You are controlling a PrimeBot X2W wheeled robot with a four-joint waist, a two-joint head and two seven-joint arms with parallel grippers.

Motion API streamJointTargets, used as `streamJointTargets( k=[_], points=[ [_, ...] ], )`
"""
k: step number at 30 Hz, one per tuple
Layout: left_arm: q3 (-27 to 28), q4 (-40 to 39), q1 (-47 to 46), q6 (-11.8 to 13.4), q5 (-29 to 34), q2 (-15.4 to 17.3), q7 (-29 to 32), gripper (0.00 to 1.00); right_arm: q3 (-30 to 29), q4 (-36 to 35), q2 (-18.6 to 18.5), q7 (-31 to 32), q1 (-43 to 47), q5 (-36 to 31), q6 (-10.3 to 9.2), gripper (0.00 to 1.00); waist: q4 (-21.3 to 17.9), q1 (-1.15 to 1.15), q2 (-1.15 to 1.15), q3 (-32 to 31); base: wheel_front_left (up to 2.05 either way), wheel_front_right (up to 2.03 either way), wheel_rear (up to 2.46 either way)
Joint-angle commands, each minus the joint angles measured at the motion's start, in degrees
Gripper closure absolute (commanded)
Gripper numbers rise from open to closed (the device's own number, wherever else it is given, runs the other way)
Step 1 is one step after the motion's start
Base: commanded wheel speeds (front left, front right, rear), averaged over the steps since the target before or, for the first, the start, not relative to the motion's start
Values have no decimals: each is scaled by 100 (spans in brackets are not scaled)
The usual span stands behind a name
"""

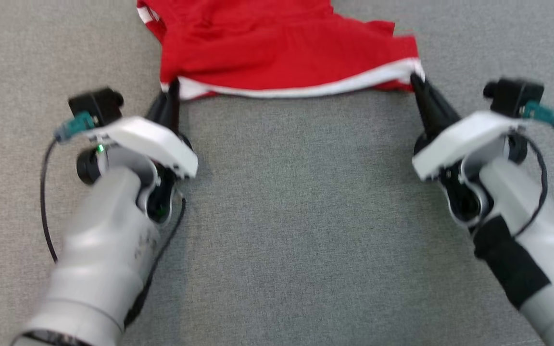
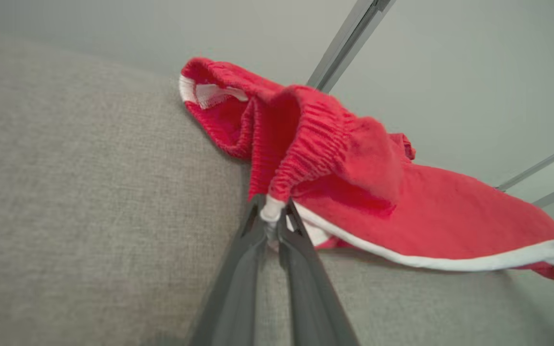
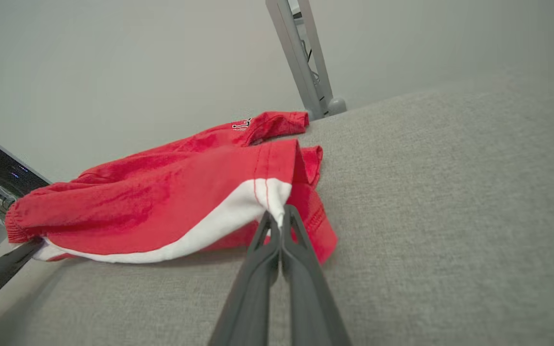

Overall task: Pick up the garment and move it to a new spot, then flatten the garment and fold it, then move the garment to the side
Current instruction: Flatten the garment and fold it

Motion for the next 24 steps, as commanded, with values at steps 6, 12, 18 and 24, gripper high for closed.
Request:
streamJointTargets(
  k=[6,12,18,24],
  points=[
    [265,-745,1248,-41,397,201,-5,100,-25,-949,-313,-33,1371,37,2,100,-71,0,0,-576,0,0,0],
    [725,-1989,2684,-26,855,460,-5,100,-683,-1898,-393,-33,2810,-253,2,100,-100,0,0,-1065,0,0,0],
    [799,-3118,3932,198,1135,695,-4,100,-1408,-2791,-238,-34,4293,-863,2,100,-25,0,0,-1441,0,0,0],
    [710,-4328,4875,670,1185,869,363,100,-1763,-3482,-126,-6,5276,-1333,2,100,-28,0,0,-1672,0,0,0]
  ],
)
